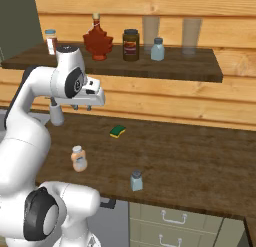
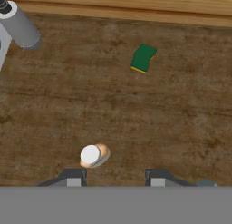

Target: Put the shaker and condiment bottle from the counter next to their counterparts in the cabinet.

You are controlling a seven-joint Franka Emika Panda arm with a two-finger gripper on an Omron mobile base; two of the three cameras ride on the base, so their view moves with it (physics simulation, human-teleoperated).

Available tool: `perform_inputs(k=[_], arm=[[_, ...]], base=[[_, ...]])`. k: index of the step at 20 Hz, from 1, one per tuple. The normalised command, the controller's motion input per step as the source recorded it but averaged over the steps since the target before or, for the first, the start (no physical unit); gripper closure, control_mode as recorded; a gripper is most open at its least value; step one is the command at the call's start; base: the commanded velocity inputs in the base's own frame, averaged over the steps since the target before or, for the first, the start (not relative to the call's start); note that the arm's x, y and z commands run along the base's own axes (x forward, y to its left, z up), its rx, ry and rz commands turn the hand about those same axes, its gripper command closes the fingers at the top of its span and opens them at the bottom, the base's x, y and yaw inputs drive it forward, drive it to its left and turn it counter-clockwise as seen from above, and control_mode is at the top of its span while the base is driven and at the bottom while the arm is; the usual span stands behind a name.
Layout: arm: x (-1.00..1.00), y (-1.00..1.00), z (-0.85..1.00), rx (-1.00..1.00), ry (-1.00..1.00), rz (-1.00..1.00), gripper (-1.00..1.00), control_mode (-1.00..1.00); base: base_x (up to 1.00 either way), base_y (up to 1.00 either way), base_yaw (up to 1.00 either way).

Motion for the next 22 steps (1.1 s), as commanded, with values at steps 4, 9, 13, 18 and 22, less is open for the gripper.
perform_inputs(k=[4, 9, 13, 18, 22], arm=[[0.00, 0.00, 0.00, 0.02, 0.00, 0.00, -1.00, -1.00], [0.00, 0.00, 0.00, 0.03, 0.00, 0.07, -1.00, -1.00], [0.00, 0.00, 0.00, 0.02, 0.00, 0.18, -1.00, -1.00], [0.00, 0.00, 0.00, 0.08, 0.00, 0.26, -1.00, -1.00], [0.00, 0.00, 0.00, 0.12, 0.00, 0.32, -1.00, -1.00]], base=[[0.00, 0.00, 0.00], [0.00, 0.00, 0.00], [0.00, 0.00, 0.00], [0.00, 0.00, 0.00], [0.00, 0.00, 0.00]])
